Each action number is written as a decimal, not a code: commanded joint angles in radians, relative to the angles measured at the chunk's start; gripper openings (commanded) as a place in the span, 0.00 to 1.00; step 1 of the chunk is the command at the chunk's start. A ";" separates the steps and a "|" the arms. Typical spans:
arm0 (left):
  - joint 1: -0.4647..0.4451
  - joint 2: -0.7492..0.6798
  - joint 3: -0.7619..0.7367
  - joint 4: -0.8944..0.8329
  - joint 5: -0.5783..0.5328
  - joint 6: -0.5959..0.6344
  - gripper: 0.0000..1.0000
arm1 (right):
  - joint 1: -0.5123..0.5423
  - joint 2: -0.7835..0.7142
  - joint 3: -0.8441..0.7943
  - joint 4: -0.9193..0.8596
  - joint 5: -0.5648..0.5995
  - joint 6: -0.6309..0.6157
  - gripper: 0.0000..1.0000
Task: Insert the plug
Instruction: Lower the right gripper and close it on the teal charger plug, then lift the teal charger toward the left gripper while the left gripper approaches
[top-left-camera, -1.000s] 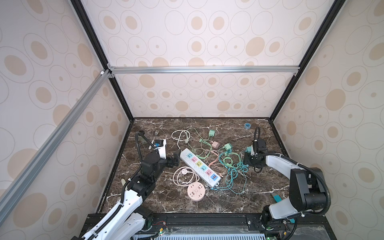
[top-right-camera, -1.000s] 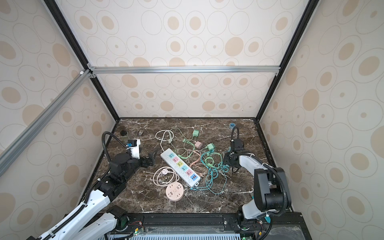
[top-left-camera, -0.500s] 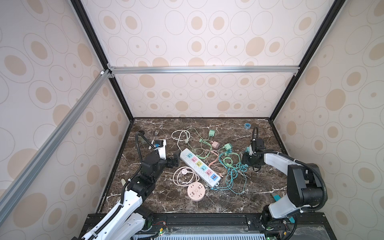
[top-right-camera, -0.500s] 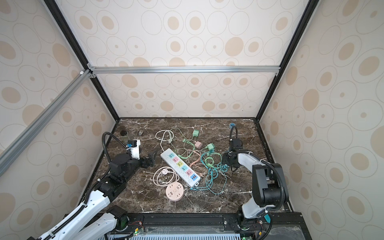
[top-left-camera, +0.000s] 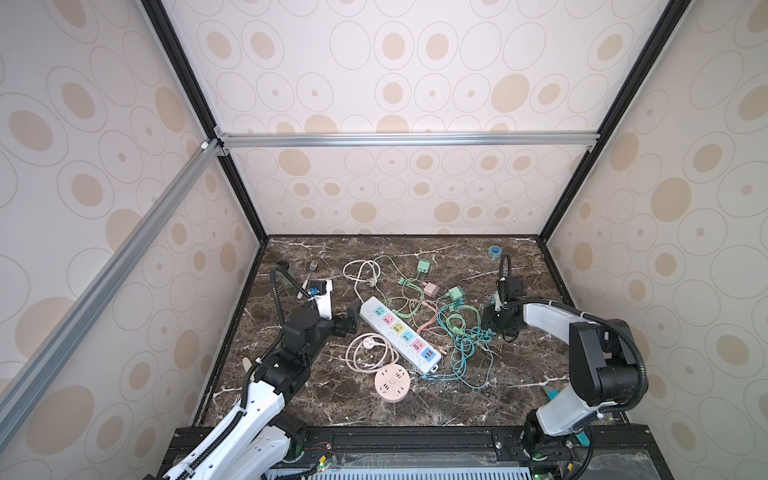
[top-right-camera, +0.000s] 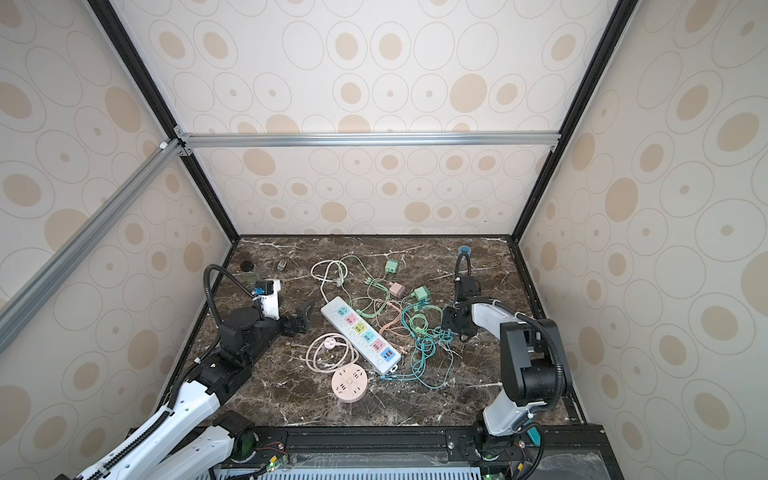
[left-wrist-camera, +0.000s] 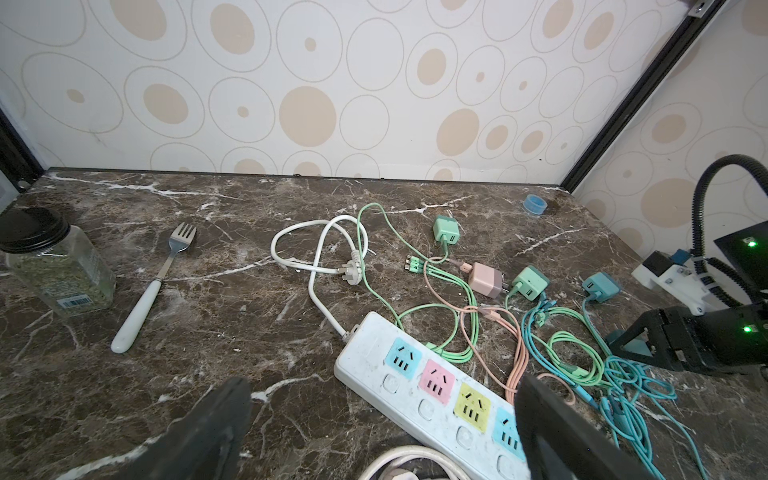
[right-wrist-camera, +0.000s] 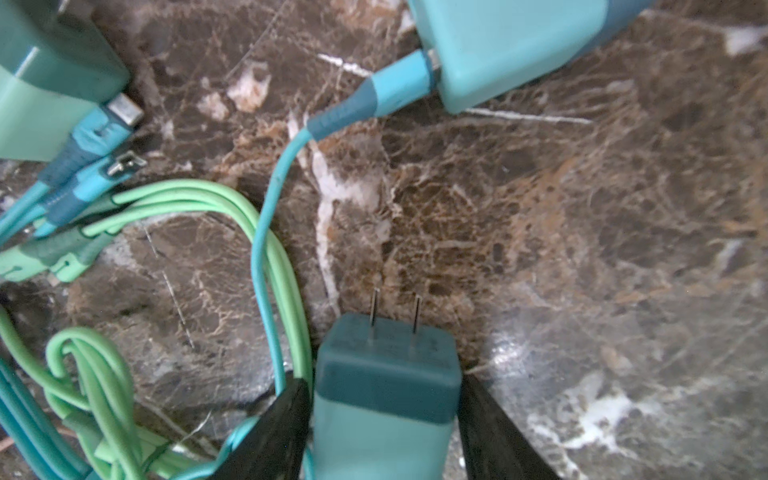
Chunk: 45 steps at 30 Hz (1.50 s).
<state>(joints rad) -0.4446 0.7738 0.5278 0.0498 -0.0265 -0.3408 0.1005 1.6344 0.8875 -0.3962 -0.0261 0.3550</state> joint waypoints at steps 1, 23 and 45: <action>-0.008 -0.013 0.007 -0.012 0.001 -0.007 0.99 | 0.007 0.021 0.019 -0.041 0.012 0.012 0.59; -0.007 -0.001 0.004 -0.005 0.012 -0.012 0.99 | 0.015 -0.015 0.016 -0.064 0.034 0.001 0.49; -0.010 0.073 0.047 -0.024 0.222 -0.025 0.99 | 0.044 -0.267 0.022 -0.123 -0.001 -0.119 0.33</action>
<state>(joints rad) -0.4454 0.8410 0.5266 0.0334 0.1204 -0.3557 0.1280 1.4311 0.8989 -0.4824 -0.0086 0.2779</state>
